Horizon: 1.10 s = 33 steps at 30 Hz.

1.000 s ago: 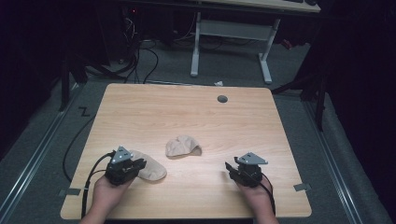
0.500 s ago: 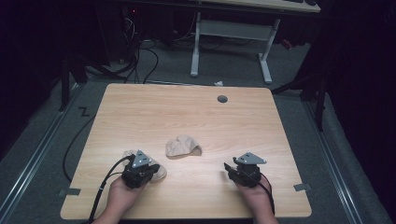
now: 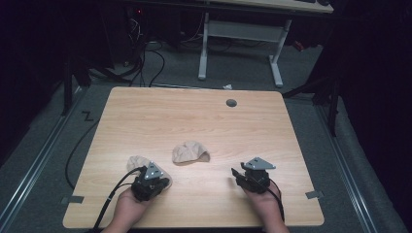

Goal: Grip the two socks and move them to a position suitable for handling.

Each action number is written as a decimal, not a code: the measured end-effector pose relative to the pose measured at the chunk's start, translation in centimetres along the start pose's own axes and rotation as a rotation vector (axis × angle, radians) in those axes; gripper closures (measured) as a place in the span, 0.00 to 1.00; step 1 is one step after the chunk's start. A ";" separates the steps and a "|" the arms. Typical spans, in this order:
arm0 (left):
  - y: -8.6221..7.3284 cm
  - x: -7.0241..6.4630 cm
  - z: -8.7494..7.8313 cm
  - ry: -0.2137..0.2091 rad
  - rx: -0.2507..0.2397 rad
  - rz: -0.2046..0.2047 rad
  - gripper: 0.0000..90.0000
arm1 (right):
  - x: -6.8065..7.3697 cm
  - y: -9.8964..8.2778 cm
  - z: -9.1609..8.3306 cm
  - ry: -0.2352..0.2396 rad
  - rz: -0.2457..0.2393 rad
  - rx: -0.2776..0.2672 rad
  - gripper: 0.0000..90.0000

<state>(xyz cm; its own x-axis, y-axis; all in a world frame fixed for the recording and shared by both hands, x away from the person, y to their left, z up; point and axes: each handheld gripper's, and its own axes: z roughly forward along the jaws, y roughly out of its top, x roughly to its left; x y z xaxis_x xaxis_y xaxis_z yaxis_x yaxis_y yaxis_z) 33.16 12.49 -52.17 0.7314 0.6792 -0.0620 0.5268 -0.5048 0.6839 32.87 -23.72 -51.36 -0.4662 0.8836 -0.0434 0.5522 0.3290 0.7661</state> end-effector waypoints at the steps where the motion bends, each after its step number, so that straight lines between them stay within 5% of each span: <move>1: -0.1 0.0 -0.1 0.001 0.001 0.000 0.98 | 0.1 0.2 0.1 0.003 -0.003 -0.004 0.61; 12: -2.5 0.1 -2.9 0.010 0.051 0.013 1.00 | 1.5 2.0 1.6 0.032 -0.038 -0.028 0.62; 16: -3.4 0.9 -3.9 -0.016 0.070 -0.022 1.00 | 1.9 2.1 1.4 0.042 -0.045 -0.030 0.62; 21: -4.9 1.8 -5.6 0.001 0.088 -0.037 1.00 | 1.7 2.0 1.3 0.043 -0.042 -0.033 0.62; 28: -7.7 4.0 -8.6 0.084 0.099 -0.100 1.00 | 1.8 2.0 1.4 0.044 -0.049 -0.028 0.62; 33: -8.6 5.7 -9.7 0.189 0.117 -0.133 0.99 | 1.8 2.1 1.6 0.046 -0.051 -0.018 0.62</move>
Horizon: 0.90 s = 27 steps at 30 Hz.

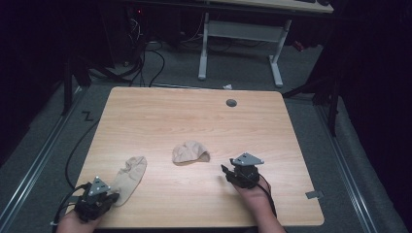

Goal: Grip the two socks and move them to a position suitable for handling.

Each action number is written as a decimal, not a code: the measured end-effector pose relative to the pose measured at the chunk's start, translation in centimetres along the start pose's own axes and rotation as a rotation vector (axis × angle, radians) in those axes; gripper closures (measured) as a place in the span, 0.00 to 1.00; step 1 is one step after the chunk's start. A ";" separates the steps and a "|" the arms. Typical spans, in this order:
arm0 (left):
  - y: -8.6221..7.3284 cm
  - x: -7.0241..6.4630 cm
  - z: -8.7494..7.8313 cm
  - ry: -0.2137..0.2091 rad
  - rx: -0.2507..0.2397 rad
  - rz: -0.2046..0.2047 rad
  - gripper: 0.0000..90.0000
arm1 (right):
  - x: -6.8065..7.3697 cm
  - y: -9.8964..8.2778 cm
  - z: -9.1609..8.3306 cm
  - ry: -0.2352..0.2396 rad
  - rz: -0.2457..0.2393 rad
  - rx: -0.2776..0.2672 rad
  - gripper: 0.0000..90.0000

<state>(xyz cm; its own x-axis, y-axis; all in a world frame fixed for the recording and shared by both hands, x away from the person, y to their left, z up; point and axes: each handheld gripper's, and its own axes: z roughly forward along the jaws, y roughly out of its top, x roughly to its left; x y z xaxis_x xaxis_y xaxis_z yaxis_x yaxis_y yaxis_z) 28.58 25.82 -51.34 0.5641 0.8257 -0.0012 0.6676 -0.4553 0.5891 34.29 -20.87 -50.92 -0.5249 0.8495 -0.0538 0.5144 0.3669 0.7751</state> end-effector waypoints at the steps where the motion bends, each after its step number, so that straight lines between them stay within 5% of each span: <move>1: -0.1 0.5 -0.1 0.015 0.005 -0.012 0.99 | 0.0 0.0 0.0 -0.001 -0.001 0.000 0.62; 6: 0.0 2.4 -0.1 0.107 -0.004 -0.097 0.96 | -0.1 -0.1 -0.2 -0.004 0.005 -0.004 0.62; 10: 1.2 2.8 -0.6 0.098 -0.147 -0.162 0.95 | -0.2 -0.4 -0.4 -0.007 -0.003 0.004 0.64; 13: 3.0 1.9 -0.1 0.091 -0.213 -0.135 0.95 | -0.6 -0.8 -0.7 -0.005 0.026 0.014 0.66; 18: 4.9 0.6 3.6 0.085 -0.111 -0.072 0.98 | -1.3 -1.4 -1.6 -0.001 0.066 0.002 0.64; 20: 5.3 0.8 4.6 0.082 -0.078 -0.084 0.99 | -1.6 -1.8 -2.1 0.001 0.087 -0.007 0.62; 23: 5.8 1.0 5.1 0.058 -0.084 -0.093 1.00 | -1.9 -2.4 -2.9 -0.030 0.093 -0.020 0.62; 27: 6.3 -0.4 5.5 0.001 -0.092 -0.033 1.00 | -1.9 -2.9 -3.4 -0.035 0.067 -0.005 0.61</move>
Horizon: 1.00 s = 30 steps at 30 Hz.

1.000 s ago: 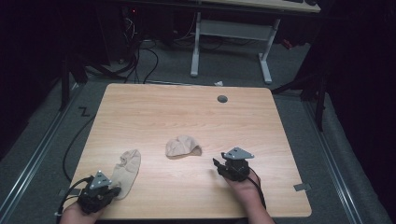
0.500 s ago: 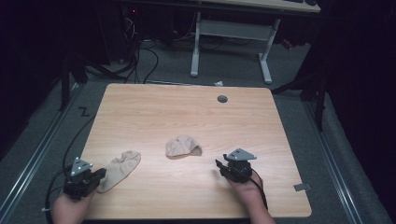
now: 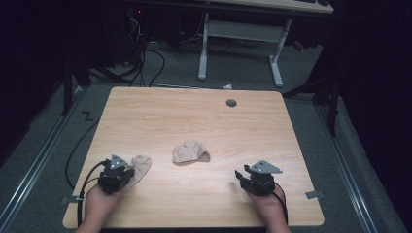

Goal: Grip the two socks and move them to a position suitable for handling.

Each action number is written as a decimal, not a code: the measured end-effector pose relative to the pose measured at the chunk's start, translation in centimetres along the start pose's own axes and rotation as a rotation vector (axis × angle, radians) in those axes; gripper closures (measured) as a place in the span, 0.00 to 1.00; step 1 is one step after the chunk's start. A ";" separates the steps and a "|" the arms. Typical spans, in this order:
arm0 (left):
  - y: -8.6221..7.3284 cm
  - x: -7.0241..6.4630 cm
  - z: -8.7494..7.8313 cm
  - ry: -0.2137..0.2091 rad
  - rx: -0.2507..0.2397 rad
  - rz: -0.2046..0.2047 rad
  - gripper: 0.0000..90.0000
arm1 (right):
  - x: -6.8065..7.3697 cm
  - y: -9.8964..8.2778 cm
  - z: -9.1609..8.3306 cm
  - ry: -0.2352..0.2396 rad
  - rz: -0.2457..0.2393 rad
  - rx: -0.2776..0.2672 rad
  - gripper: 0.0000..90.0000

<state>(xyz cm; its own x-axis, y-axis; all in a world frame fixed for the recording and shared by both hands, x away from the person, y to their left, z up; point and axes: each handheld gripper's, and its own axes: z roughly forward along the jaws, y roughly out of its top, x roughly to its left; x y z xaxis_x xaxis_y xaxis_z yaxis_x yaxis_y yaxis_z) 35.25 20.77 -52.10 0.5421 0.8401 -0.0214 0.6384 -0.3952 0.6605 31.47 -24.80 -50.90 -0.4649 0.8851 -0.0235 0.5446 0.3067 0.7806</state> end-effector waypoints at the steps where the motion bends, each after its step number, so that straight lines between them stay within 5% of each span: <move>1: 0.1 -0.6 0.1 -0.016 -0.005 0.021 1.00 | 0.1 -0.1 0.0 0.000 -0.015 0.009 0.61; 7: 0.2 -4.8 0.3 -0.141 -0.006 0.144 1.00 | 0.7 -0.5 -0.1 -0.011 -0.067 0.025 0.69; 10: 0.3 -6.3 0.5 -0.173 -0.003 0.179 1.00 | 0.6 -0.6 -0.1 0.013 -0.040 0.014 0.71; 18: 1.3 -9.6 1.4 -0.221 -0.013 0.239 1.00 | 0.6 0.0 0.2 0.071 0.006 -0.026 0.72; 19: 1.2 -10.5 1.6 -0.248 -0.029 0.173 1.00 | 0.7 0.1 0.3 0.083 0.003 -0.027 0.72; 23: 1.9 -11.5 2.0 -0.255 -0.015 0.270 1.00 | 1.6 0.9 0.3 0.094 -0.012 -0.047 0.71; 26: 2.2 -12.5 2.4 -0.267 -0.022 0.284 1.00 | 2.6 1.4 0.6 0.132 -0.045 -0.059 0.69; 30: 2.6 -13.9 2.9 -0.291 -0.030 0.300 1.00 | 4.5 1.5 0.8 0.211 -0.104 -0.051 0.81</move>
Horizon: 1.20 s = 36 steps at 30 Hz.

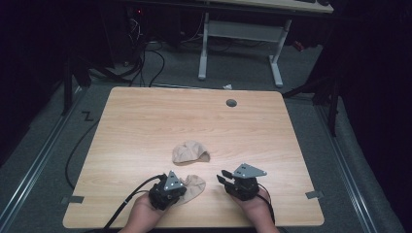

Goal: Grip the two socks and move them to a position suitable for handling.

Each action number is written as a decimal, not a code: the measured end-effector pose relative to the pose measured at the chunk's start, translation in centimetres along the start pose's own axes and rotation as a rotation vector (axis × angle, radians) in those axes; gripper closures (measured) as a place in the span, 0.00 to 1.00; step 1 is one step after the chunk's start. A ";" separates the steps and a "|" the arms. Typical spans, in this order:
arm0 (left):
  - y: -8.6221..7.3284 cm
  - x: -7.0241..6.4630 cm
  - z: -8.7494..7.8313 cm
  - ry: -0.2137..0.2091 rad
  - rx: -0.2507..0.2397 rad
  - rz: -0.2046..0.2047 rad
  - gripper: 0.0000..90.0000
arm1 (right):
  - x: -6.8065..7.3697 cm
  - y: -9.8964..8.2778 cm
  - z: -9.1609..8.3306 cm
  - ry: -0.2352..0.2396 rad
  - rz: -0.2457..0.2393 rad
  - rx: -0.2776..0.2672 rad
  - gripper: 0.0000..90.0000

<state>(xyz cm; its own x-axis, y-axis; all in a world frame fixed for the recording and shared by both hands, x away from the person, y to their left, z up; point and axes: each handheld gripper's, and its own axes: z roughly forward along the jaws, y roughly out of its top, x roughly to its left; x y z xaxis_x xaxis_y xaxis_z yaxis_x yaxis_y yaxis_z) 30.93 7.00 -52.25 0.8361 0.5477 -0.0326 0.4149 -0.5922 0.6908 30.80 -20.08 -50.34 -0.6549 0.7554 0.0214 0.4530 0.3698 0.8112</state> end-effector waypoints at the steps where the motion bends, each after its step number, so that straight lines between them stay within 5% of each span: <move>1: 0.2 -0.3 0.2 -0.008 -0.001 0.005 1.00 | 0.4 0.1 0.2 0.016 -0.014 0.005 0.84; 4: 0.7 -0.9 0.6 -0.037 -0.010 0.011 0.98 | 1.7 0.5 0.9 0.035 -0.051 0.017 0.94; 6: 1.0 -1.1 0.1 -0.051 -0.061 0.010 0.94 | 2.4 0.8 1.4 0.041 -0.085 0.037 0.98; 10: 1.0 0.0 -2.4 -0.014 -0.109 0.007 0.92 | 2.8 0.8 1.9 0.035 -0.096 0.078 0.99; 15: -1.7 1.4 -3.9 0.025 -0.006 0.026 0.97 | 2.5 0.8 2.1 0.043 -0.086 0.085 1.00; 18: -2.4 1.3 -3.8 0.006 0.020 0.004 0.98 | 2.7 1.0 2.5 0.054 -0.092 0.107 1.00; 21: -2.6 0.9 -3.2 0.033 0.047 0.032 0.98 | 2.9 1.2 3.2 0.059 -0.099 0.133 1.00; 28: -2.8 2.1 -2.8 0.020 -0.007 -0.057 0.97 | 3.1 1.1 4.8 0.064 -0.132 0.201 1.00; 30: -2.8 2.3 -2.8 0.012 -0.006 -0.064 0.97 | 3.1 1.0 4.8 0.065 -0.130 0.203 1.00; 31: -2.8 2.7 -2.9 0.008 0.015 -0.032 0.97 | 3.1 1.0 4.7 0.065 -0.131 0.205 1.00; 32: -2.8 2.5 -2.8 -0.006 -0.007 -0.078 0.97 | 3.1 0.9 4.7 0.063 -0.131 0.200 1.00; 36: -2.5 2.5 -2.5 -0.034 -0.008 -0.085 0.96 | 3.1 0.5 4.2 0.066 -0.123 0.197 1.00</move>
<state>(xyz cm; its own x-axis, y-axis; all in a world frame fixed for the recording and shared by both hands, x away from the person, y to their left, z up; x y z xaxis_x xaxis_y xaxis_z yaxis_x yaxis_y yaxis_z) 31.03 11.35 -52.26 0.8097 0.5753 -0.1162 0.4824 -0.5395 0.6901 31.54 -15.32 -52.28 -0.7472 0.6640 -0.0271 0.4729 0.5599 0.6803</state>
